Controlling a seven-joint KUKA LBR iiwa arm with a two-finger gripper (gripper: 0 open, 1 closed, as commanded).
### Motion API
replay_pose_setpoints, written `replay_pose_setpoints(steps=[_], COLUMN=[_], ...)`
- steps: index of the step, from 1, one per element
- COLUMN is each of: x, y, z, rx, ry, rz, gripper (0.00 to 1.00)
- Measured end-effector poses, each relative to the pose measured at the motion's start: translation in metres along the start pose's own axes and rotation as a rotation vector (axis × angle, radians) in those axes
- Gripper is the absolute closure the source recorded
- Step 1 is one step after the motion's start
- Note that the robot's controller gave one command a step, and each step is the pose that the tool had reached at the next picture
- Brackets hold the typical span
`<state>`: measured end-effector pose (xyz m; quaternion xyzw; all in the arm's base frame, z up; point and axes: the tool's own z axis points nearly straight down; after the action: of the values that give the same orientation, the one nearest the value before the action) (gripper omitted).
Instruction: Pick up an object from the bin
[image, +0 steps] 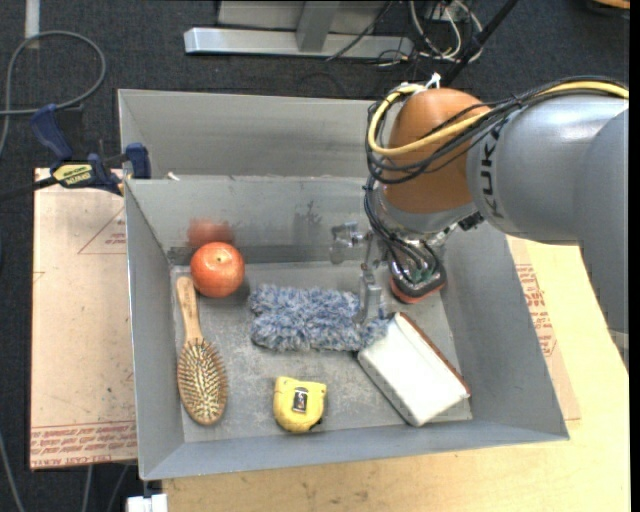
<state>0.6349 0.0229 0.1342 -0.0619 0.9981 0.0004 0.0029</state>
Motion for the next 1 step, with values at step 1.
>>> replay_pose_setpoints(steps=[1], x=[0.0007], y=[0.0148], z=[0.0346], rx=[-0.001], ry=[0.002], rz=[0.045], gripper=[0.00])
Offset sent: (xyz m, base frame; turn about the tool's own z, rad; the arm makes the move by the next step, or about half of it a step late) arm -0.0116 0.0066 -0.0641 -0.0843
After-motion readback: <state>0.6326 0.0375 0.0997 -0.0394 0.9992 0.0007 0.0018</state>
